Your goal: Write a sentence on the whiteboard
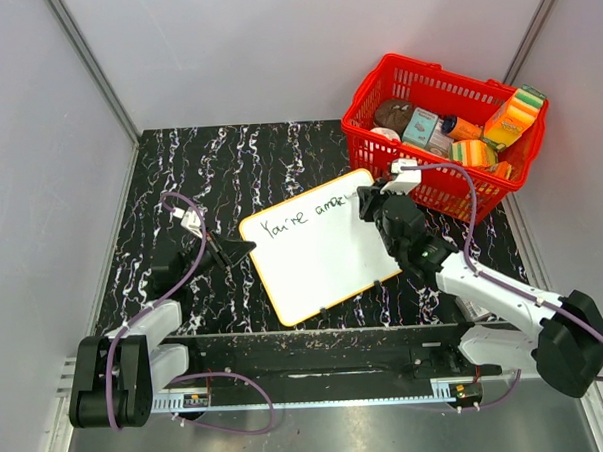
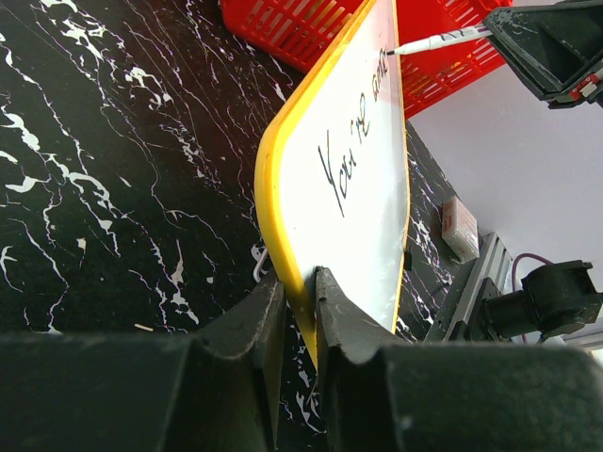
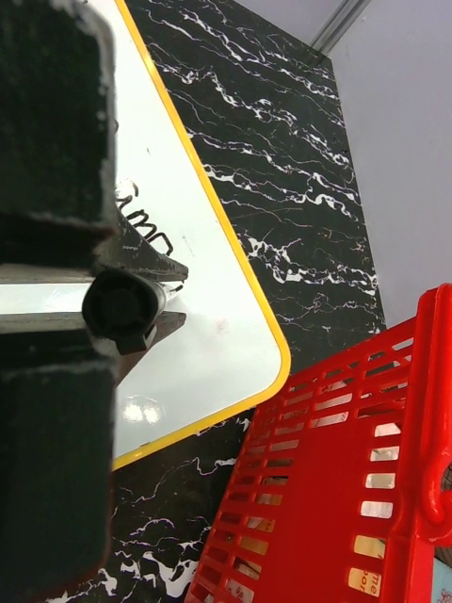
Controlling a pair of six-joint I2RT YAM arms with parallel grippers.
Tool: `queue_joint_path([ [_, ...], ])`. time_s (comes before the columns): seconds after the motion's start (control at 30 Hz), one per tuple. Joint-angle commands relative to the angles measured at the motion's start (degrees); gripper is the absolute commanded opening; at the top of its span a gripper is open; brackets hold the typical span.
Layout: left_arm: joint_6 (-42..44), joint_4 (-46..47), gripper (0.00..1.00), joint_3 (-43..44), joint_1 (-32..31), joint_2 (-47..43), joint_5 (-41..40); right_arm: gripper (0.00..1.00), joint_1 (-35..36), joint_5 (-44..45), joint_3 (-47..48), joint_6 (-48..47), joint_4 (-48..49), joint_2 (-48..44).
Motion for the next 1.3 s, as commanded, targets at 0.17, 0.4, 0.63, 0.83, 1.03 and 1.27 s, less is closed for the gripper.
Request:
queue_joint_path([
  [0.17, 4.21, 1.66, 0.00, -0.75, -0.26, -0.85, 0.25, 0.00, -0.46, -0.73, -2.43, 1.72, -0.54, -2.58],
  [0.4, 4.21, 1.57, 0.00, -0.75, -0.26, -0.94, 0.16, 0.00, -0.45, -0.20, -1.64, 1.28, 0.60, -4.07],
  [0.63, 4.21, 1.57, 0.00, -0.75, -0.26, -0.94, 0.16, 0.00, -0.45, 0.33, 1.08, -0.12, 2.89, -3.03],
  [0.83, 4.30, 1.48, 0.00, -0.75, -0.26, -0.94, 0.16, 0.00, -0.45, 1.03, 3.63, -0.83, 3.68, -0.04],
  [1.03, 4.30, 1.57, 0.00, -0.83, -0.26, -0.94, 0.16, 0.00, -0.54, 1.12, 4.43, -1.18, 4.38, 2.16],
  [1.27, 4.30, 1.57, 0.00, -0.66, -0.26, -0.85, 0.07, 0.00, -0.54, 1.38, 3.73, -0.48, 3.24, 2.78],
])
